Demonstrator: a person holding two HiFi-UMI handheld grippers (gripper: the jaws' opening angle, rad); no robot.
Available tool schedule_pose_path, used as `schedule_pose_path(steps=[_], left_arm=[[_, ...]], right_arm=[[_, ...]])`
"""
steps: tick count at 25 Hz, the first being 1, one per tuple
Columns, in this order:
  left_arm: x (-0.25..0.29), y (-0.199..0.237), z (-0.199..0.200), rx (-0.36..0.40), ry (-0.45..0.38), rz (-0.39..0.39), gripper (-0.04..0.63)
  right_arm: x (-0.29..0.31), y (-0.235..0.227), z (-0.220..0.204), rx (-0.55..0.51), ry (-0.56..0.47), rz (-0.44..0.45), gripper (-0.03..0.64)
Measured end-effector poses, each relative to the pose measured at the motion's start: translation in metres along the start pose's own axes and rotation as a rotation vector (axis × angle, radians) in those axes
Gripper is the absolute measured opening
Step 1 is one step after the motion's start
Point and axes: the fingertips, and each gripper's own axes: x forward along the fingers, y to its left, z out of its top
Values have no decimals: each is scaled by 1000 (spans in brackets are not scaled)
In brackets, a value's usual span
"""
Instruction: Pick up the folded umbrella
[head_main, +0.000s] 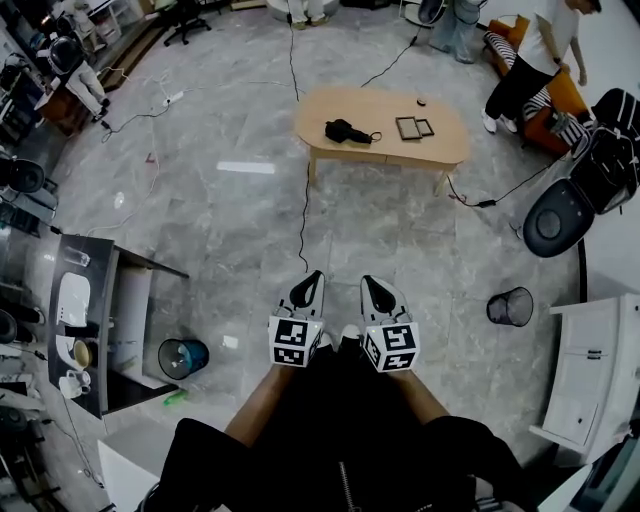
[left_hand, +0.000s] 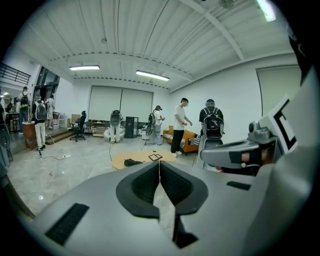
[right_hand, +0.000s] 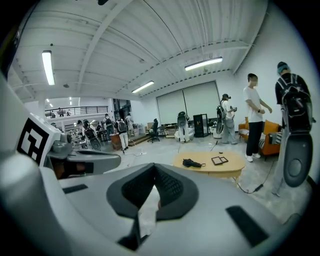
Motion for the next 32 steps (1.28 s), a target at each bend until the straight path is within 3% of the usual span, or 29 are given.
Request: schedule_pose_path(steps=[16,32], left_arm=[[17,0,-2,-4,27,-3,15],[46,-24,5,10,51,11,15]], right_arm=[[6,-10,-6,6,33,0,11],[3,-52,-5,41,28,13,11]])
